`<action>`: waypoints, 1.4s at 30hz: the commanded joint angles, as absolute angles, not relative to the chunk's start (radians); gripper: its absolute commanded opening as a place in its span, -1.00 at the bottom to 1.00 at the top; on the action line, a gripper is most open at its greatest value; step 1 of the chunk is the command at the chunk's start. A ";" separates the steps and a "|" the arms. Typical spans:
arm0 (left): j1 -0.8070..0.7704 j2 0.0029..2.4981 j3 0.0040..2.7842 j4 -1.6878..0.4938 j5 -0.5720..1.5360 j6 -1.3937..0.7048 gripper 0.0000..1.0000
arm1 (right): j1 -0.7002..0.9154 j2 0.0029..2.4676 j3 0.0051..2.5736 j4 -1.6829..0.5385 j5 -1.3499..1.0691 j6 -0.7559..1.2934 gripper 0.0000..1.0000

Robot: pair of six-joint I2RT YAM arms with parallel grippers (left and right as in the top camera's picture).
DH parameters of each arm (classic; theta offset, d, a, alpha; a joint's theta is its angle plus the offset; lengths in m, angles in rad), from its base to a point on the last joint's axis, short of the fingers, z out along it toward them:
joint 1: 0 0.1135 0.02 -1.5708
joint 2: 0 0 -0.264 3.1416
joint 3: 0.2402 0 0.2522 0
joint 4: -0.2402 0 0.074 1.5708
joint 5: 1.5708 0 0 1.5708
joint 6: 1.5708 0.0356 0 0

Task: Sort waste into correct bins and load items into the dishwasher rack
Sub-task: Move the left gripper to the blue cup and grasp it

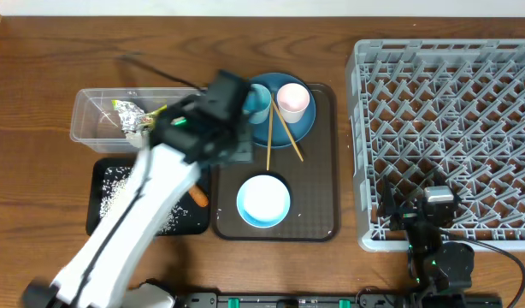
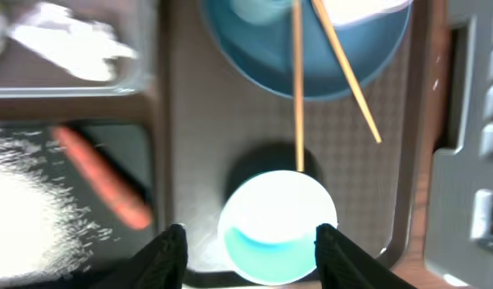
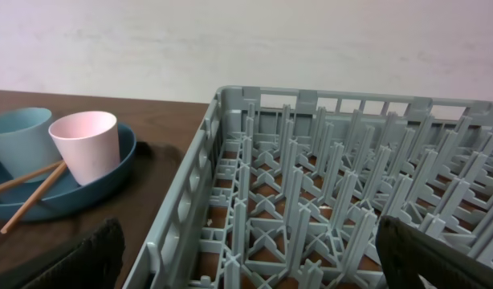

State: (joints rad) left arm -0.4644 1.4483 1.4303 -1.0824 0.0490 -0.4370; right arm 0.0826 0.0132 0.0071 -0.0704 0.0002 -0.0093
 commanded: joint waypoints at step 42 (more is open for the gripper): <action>-0.303 1.851 1.458 -0.547 0.109 -0.511 0.08 | 0.065 0.779 1.129 -1.118 -0.240 0.219 0.98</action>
